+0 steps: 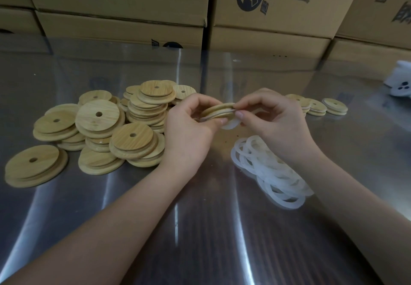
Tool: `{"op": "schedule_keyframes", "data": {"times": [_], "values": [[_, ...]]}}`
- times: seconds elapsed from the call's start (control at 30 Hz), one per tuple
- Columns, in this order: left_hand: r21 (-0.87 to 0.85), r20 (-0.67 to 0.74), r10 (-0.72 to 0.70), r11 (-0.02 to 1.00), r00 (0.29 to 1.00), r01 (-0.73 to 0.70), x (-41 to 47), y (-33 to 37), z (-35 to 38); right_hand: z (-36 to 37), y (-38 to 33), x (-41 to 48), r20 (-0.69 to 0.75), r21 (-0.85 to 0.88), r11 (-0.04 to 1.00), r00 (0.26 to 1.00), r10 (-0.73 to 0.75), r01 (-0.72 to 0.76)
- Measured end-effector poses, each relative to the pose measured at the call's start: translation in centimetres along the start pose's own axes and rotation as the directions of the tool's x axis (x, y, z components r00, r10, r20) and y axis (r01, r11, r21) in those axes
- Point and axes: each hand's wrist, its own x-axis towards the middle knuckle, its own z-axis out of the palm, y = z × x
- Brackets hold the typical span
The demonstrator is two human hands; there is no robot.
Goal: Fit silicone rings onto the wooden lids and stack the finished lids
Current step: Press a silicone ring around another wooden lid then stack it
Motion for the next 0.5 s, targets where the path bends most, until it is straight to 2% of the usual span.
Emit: {"op": "schedule_keyframes", "data": {"times": [0.33, 0.5], "values": [[0.080, -0.032, 0.038, 0.996, 0.999, -0.035, -0.28, 0.01, 0.13, 0.26, 0.67, -0.02, -0.029, -0.125, 0.986, 0.993, -0.114, 0.110], [0.241, 0.022, 0.162, 0.957, 0.986, -0.163, -0.38, 0.12, 0.22, 0.55, 0.86, -0.22, -0.044, -0.173, 0.962, 0.975, -0.219, 0.209]]}}
